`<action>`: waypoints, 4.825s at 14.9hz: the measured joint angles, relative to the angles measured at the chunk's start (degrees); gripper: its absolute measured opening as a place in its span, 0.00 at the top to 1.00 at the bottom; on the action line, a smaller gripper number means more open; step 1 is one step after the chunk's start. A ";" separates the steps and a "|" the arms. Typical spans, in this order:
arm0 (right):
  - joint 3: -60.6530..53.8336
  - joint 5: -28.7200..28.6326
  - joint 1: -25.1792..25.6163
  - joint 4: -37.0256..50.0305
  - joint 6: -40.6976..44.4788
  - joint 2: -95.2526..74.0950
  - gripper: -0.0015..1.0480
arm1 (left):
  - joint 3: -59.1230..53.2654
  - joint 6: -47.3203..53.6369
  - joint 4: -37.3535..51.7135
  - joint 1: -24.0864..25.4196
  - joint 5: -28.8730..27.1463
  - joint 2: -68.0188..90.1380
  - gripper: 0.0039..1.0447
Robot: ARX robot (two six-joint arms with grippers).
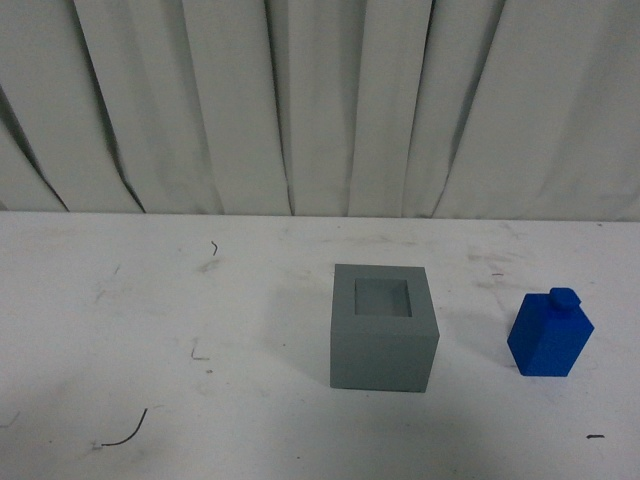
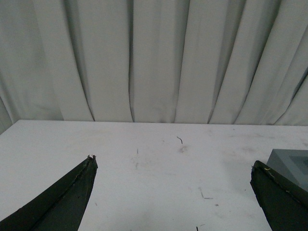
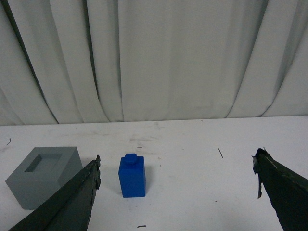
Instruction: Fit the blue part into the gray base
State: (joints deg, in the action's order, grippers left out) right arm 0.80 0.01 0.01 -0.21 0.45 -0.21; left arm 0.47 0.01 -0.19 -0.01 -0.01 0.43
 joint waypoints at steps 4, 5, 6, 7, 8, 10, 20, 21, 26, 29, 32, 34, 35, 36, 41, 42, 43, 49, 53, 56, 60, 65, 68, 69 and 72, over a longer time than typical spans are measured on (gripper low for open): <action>0.00 0.00 0.00 0.00 0.00 0.00 0.06 | 0.00 0.00 0.00 0.00 0.00 0.00 0.06; 0.00 0.00 0.00 0.00 0.00 0.00 0.06 | 0.00 0.00 0.00 0.00 0.00 0.00 0.06; 0.00 0.00 0.00 0.00 0.00 0.00 0.06 | 0.00 0.00 0.00 0.00 0.00 0.00 0.06; 0.00 0.00 0.00 0.00 0.00 0.00 0.06 | 0.00 0.00 0.00 0.00 0.00 0.00 0.06; 0.00 0.00 0.00 0.00 0.00 0.00 0.06 | 0.00 0.00 0.00 0.00 0.00 0.00 0.06; 0.00 0.00 0.00 0.00 0.00 0.00 0.06 | 0.00 0.00 0.00 0.00 0.00 0.00 0.06; 0.00 0.00 0.00 0.00 0.00 0.00 0.06 | 0.00 0.00 0.00 0.00 0.00 0.00 0.06; 0.00 0.00 0.00 0.00 0.00 0.00 0.06 | 0.00 0.00 0.00 0.00 0.00 0.00 0.06; 0.59 -0.96 -0.20 8.70 0.07 -6.21 0.06 | 0.00 0.00 0.00 0.00 0.02 0.00 0.06; 5.60 -7.34 5.79 29.70 0.70 -27.52 0.06 | 0.00 0.00 0.00 0.00 0.00 0.00 0.06; 22.84 -11.15 7.89 49.68 8.04 -60.78 0.06 | 0.00 0.00 0.00 0.00 0.02 0.00 0.06; 34.95 -12.50 7.76 45.46 19.65 -78.53 0.06 | 0.00 0.00 0.02 0.00 -0.02 0.00 0.06; 40.30 -12.90 7.10 40.37 26.10 -84.96 0.06 | 0.00 0.00 0.00 0.00 0.00 0.00 0.06; 45.40 -13.66 6.27 34.10 33.99 -90.25 0.06 | 0.00 0.00 0.00 0.00 0.00 0.00 0.06; 66.51 -15.74 4.79 1.05 67.49 -100.30 0.06 | 0.00 0.00 0.02 0.00 0.02 0.00 0.06; 69.72 -15.45 4.07 -7.23 71.58 -101.11 0.06 | 0.00 0.00 0.00 0.00 0.00 0.00 0.06; 72.26 -14.69 2.95 -15.41 75.17 -102.62 0.06 | 0.00 0.00 0.00 0.00 0.00 0.00 0.06; 83.34 -9.01 -1.31 -37.13 79.73 -112.83 0.06 | 0.00 0.00 0.00 0.00 0.00 0.00 0.06; 85.18 -7.21 -4.52 -38.16 80.21 -118.40 0.06 | 0.00 0.00 -0.02 0.00 0.02 0.00 0.06; 87.45 -6.71 -5.73 -41.31 79.97 -121.39 0.06 | 0.00 0.00 0.00 0.00 0.00 0.00 0.06; 88.61 -6.29 -6.03 -41.55 79.10 -124.48 0.06 | 0.00 0.00 0.00 0.00 0.00 0.00 0.06; 88.21 -7.19 -5.81 -40.41 79.10 -125.46 0.06 | 0.00 0.00 0.02 0.00 0.00 0.00 0.06; 87.47 -7.50 -4.79 -39.41 79.12 -125.55 0.09 | 0.00 0.00 0.00 0.00 0.00 0.00 0.06; 87.21 -7.74 -4.44 -39.04 79.14 -125.76 0.17 | 0.00 0.00 0.00 0.00 0.02 0.00 0.06; 86.23 -9.29 -4.07 -38.27 79.14 -126.18 0.54 | 0.00 0.00 0.00 0.00 0.00 0.00 0.06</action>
State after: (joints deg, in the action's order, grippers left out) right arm 87.02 -9.28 -4.05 -38.48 79.59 -126.39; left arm 0.47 0.01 -0.19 -0.01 -0.01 0.43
